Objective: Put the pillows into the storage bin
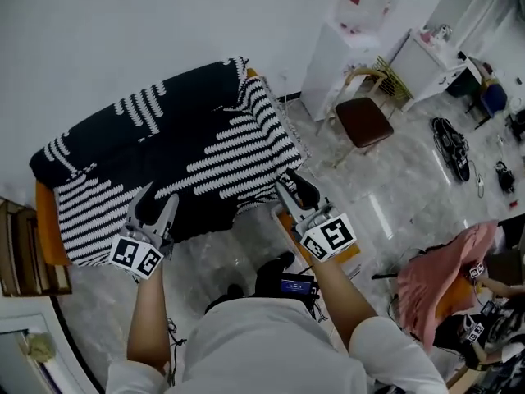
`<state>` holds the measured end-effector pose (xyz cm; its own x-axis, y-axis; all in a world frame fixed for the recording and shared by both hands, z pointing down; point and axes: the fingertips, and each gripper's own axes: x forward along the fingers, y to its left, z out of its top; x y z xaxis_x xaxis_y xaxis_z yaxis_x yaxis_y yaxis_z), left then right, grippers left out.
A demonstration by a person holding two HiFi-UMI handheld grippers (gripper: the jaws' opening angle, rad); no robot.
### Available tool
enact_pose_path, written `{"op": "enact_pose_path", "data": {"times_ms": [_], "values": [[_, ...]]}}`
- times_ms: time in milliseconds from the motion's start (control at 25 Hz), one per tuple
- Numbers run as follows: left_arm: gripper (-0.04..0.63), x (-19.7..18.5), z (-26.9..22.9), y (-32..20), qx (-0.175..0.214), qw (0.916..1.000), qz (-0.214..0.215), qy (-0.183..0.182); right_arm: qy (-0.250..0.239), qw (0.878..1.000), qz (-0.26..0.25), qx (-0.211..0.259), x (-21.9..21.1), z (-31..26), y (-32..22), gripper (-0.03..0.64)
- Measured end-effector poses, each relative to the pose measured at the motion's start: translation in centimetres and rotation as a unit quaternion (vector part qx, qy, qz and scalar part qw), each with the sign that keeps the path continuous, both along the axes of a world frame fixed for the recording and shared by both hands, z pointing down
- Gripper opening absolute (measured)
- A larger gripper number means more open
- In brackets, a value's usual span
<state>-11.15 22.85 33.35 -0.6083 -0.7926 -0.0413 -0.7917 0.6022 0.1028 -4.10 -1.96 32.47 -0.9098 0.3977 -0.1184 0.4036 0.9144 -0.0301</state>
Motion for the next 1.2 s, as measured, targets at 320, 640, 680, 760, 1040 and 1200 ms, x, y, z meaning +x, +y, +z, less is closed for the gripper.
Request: {"op": "enact_pose_path", "data": {"times_ms": [320,640,680,760,1040,1200], "values": [[0.195,6.8,0.7,15.1,0.022,0.9945,-0.103,0.002,-0.028,0.999,-0.024,0.030,2.6,-2.7,10.9,0.081],[0.189,11.5,2.6,19.7,0.021,0.9844,-0.174,0.018,0.008,0.999,-0.025,0.038,5.1,-0.5,12.9,0.064],[0.186,12.2,2.5,19.5,0.020,0.9837,-0.178,0.016,0.010,0.999,-0.026,0.037,5.7,-0.2,12.7,0.054],[0.144,13.3,2.3,19.1,0.016,0.9826,-0.184,0.014,0.015,0.999,-0.029,0.034,6.8,0.2,12.2,0.047],[0.011,17.7,0.7,13.9,0.003,0.9840,-0.178,-0.001,0.012,0.998,-0.023,0.048,12.7,0.0,8.1,0.041],[0.011,21.1,0.5,10.9,-0.002,0.9843,-0.176,-0.002,0.009,0.999,-0.007,0.038,16.7,0.7,4.6,0.041]]}}
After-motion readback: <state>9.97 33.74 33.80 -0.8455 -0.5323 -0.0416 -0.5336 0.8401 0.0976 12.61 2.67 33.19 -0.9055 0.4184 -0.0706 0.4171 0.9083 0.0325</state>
